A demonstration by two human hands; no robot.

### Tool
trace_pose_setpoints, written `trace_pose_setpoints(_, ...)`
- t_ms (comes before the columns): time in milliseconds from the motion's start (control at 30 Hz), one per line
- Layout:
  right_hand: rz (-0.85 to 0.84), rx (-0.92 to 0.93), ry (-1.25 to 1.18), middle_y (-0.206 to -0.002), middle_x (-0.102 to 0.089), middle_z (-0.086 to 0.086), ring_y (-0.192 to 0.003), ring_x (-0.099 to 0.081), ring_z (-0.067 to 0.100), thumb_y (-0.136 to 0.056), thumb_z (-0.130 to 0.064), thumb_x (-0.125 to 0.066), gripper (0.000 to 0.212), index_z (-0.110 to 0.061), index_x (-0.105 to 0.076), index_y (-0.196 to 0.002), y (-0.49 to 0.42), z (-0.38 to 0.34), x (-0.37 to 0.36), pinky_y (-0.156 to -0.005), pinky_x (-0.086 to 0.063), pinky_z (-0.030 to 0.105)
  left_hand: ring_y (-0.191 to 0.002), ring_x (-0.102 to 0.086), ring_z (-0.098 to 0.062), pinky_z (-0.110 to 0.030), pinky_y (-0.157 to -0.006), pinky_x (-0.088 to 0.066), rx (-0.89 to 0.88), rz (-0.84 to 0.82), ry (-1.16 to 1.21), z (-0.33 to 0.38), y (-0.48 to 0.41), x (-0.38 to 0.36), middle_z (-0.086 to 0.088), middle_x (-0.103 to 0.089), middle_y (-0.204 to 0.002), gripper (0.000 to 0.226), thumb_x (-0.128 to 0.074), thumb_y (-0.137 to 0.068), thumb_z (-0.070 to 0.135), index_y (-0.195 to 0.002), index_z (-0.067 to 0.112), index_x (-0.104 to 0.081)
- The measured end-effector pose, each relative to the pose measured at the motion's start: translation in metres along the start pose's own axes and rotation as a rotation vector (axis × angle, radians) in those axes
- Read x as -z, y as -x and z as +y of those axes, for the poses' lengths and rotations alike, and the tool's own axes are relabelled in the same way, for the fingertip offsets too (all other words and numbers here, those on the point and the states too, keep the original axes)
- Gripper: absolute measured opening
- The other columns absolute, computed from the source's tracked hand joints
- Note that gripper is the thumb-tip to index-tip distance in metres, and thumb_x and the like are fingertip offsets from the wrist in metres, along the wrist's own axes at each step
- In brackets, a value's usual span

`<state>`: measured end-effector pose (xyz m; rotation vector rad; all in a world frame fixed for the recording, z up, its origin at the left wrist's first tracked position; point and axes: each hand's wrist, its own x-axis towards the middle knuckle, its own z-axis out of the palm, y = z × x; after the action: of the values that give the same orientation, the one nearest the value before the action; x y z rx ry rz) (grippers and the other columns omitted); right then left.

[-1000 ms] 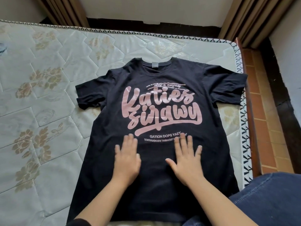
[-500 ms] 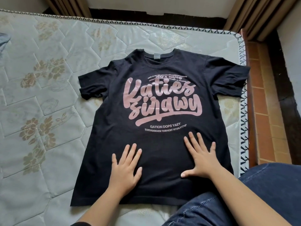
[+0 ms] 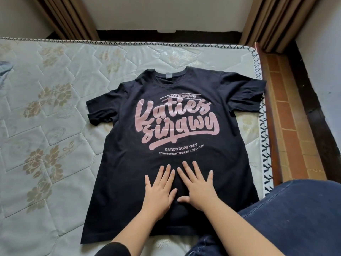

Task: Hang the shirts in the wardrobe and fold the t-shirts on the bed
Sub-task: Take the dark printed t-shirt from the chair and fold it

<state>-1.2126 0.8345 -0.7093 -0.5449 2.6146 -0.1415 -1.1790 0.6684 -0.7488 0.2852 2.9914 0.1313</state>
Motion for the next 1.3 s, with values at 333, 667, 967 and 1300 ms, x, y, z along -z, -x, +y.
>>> trace_pose_setpoints(333, -0.28, -0.252, 0.002, -0.131, 0.05, -0.005, -0.136, 0.035, 0.028, -0.059, -0.074, -0.067, 0.138, -0.021, 0.041, -0.128, 0.034, 0.087, 0.027, -0.105, -0.006, 0.07, -0.146, 0.003, -0.014, -0.071, -0.087, -0.035, 0.159, -0.088, -0.005, -0.053, 0.048, 0.007, 0.0, -0.017, -0.157, 0.069, -0.011, -0.091, 0.068, -0.144, 0.028, -0.031)
trace_pose_setpoints(667, 0.068, 0.048, -0.011, -0.156, -0.013, 0.006, -0.138, -0.001, 0.03, -0.079, -0.049, -0.068, 0.084, -0.012, -0.032, -0.146, -0.008, 0.008, 0.023, -0.1, -0.029, 0.068, -0.129, -0.035, -0.024, -0.053, -0.083, -0.051, 0.032, -0.085, 0.132, 0.032, -0.02, 0.024, -0.013, -0.052, -0.136, 0.057, -0.035, -0.076, 0.022, -0.131, 0.005, -0.039)
trace_pose_setpoints(967, -0.013, -0.381, -0.171, -0.139, 0.042, -0.011, -0.14, 0.028, 0.016, -0.091, -0.066, -0.017, 0.077, -0.023, 0.031, -0.134, 0.003, 0.073, 0.004, -0.111, 0.002, 0.059, -0.141, -0.013, -0.012, -0.059, -0.106, -0.026, 0.219, -0.052, 0.136, -0.032, -0.011, 0.017, 0.007, -0.018, -0.153, 0.064, -0.025, -0.084, 0.039, -0.144, 0.021, -0.036)
trace_pose_setpoints(1300, 0.191, -0.088, -0.035, -0.137, -0.053, 0.008, -0.141, -0.017, 0.028, -0.076, -0.039, -0.034, 0.064, -0.008, -0.058, -0.127, -0.043, -0.009, -0.004, -0.084, -0.046, 0.063, -0.127, -0.042, -0.028, -0.056, -0.083, -0.049, 0.118, -0.099, 0.199, 0.002, -0.058, 0.047, -0.016, -0.055, -0.132, 0.052, -0.035, -0.078, 0.022, -0.123, 0.006, -0.055)
